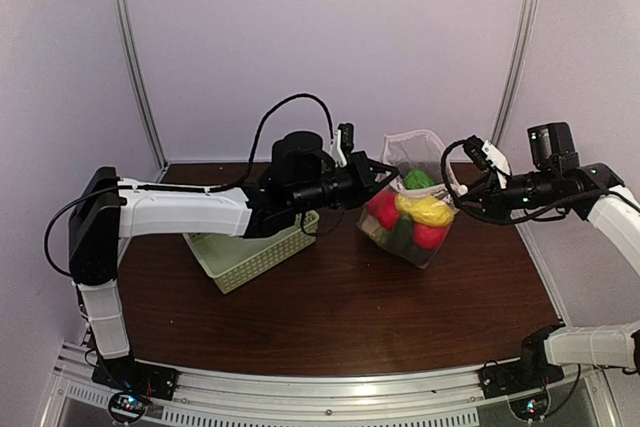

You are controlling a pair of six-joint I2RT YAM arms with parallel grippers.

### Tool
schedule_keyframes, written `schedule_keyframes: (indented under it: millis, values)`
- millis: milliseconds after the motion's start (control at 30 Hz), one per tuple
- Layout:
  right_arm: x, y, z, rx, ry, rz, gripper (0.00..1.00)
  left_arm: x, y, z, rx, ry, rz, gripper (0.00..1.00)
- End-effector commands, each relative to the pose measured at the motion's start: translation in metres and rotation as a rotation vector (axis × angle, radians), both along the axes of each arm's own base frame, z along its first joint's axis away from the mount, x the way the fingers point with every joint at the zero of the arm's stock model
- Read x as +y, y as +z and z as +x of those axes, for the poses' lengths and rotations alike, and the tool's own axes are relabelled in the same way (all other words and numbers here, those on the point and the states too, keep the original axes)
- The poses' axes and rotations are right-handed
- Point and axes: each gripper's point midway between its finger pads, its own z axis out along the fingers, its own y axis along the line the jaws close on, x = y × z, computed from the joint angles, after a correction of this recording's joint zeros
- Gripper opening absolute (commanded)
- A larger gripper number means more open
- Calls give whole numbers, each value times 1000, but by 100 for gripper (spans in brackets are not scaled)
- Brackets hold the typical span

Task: Place the food in the zip-top bag and seal the zipper
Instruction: Hold the zipper food storage bag at the center of the board.

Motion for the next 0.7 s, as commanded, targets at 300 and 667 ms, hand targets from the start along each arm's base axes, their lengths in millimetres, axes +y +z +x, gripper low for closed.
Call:
schedule_keyframes:
  millis: [300,667]
  values:
    - [-4,14,4,-79,-55,22,14,10,60,-9,-88,6,-121,0]
    - [0,16,14,-63,-58,47,10,10,58,-11,-83,2,-117,0]
